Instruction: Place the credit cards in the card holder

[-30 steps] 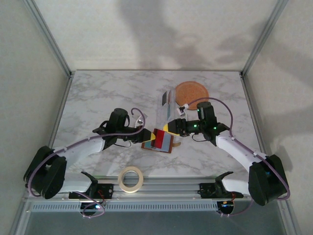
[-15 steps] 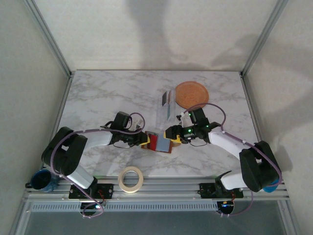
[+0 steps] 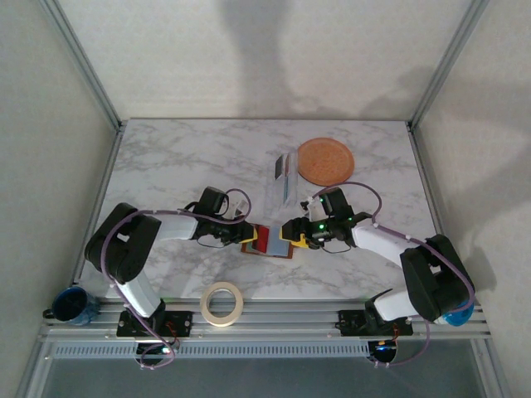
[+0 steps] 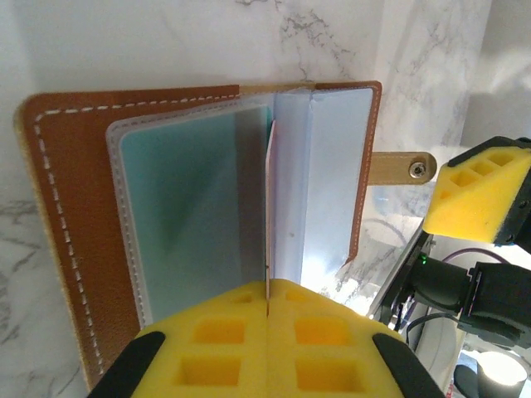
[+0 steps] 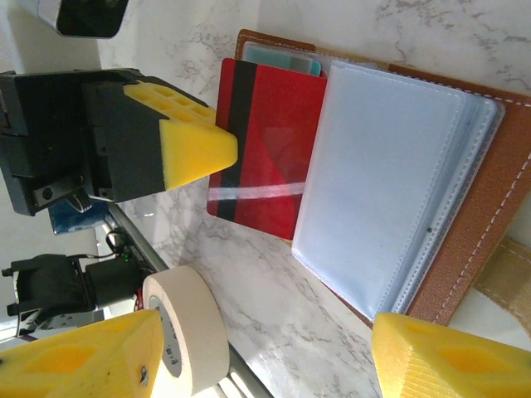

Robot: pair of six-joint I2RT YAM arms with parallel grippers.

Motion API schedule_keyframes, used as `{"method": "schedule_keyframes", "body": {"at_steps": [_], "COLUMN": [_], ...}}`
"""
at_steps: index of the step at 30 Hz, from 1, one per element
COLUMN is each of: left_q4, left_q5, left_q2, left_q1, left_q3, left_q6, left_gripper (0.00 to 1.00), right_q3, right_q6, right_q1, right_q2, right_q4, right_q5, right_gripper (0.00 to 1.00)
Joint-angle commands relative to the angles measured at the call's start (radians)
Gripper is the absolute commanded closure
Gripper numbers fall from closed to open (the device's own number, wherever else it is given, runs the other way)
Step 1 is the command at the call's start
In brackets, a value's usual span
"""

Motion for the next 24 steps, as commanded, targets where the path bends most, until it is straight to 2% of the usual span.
{"method": "schedule_keyframes", "body": {"at_steps": [1, 9, 24], "left_q4": [0.030, 0.043, 0.085], "left_q5": [0.027, 0.027, 0.063], "left_q2": [0.013, -0.030, 0.021], "left_q1": [0.002, 0.002, 0.000], "left_q3": [0.012, 0.000, -0.005], "left_q6": [0.034, 0.039, 0.013], "left_gripper": [1.00, 1.00, 1.00], "right_q3": [-0.005, -0.002, -0.016], "right_q6": [-0.006, -0.015, -0.015], "right_q1": [0.005, 0.004, 0.004], "right_q2": [-0.009, 0.016, 0.048], "right_q4": [0.009, 0.006, 0.036], "right_q5": [-0.001, 0.003, -0.003], "right_gripper": [0.32, 0.33, 0.33]}}
